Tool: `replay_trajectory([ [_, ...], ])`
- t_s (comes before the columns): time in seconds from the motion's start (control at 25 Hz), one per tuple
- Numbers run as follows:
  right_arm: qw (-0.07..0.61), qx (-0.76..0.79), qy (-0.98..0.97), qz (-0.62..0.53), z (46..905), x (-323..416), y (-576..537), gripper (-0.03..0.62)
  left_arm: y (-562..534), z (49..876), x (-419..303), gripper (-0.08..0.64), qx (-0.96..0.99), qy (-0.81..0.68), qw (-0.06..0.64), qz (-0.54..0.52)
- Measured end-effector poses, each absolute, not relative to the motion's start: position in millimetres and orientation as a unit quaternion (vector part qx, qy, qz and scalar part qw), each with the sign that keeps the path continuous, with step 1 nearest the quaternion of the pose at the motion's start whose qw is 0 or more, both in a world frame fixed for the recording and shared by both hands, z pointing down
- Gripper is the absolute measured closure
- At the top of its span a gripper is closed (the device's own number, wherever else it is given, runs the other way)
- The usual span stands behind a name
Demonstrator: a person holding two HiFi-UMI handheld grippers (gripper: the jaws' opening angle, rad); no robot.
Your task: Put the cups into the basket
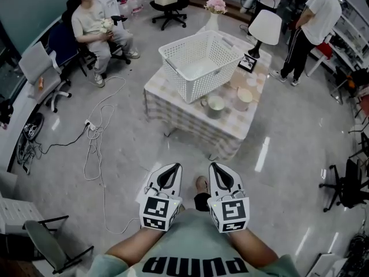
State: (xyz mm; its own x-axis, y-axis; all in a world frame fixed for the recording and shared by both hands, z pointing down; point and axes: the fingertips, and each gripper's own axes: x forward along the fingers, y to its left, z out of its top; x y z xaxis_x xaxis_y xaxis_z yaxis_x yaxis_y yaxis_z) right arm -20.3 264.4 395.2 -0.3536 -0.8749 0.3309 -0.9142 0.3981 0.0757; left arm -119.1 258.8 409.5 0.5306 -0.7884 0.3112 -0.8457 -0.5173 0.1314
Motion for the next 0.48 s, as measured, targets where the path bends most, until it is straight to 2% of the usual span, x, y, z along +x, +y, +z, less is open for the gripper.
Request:
replay_trajectory([
  [0.48,0.163,0.517,-0.837,0.072,404.2,0.8,194.4,0.58,193.3,411.5,-95.4,0.555,0.85,-0.494,0.137,0.119],
])
